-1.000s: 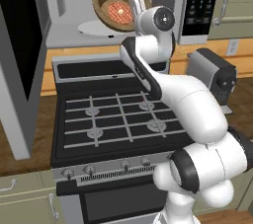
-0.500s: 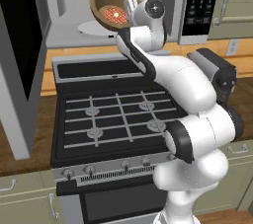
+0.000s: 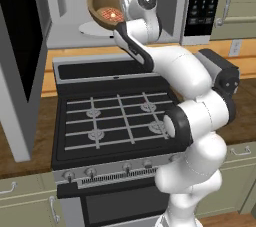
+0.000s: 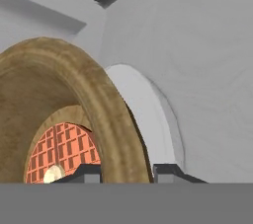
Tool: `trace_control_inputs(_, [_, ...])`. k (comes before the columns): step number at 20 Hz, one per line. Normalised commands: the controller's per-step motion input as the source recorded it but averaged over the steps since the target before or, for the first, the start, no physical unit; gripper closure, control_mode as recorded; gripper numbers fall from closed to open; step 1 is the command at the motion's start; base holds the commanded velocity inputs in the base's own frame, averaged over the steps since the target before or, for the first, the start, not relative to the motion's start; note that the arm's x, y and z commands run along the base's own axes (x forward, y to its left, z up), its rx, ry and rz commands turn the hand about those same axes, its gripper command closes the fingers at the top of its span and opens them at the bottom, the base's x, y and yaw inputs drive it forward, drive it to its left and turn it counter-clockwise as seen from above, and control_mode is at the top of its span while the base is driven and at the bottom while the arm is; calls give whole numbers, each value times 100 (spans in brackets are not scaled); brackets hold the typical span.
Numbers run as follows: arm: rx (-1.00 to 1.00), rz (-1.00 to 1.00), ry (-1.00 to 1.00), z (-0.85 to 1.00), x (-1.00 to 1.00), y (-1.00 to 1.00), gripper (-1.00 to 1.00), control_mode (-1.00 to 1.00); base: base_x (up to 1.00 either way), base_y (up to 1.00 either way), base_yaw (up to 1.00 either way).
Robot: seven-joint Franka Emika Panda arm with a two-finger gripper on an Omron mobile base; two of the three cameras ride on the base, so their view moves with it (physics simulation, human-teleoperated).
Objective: Open the microwave, place the bowl with waffle inside the microwave, then close the microwave door and turn it on.
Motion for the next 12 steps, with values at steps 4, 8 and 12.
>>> trace_control_inputs(4, [0,0,-1,-35,20,6,100,-100,0,0,0])
trace_control_inputs(8, [0,0,-9,-14,10,4,100,-100,0,0,0])
trace_control_inputs(12, [0,0,-2,0,28,0,100,-100,0,0,0])
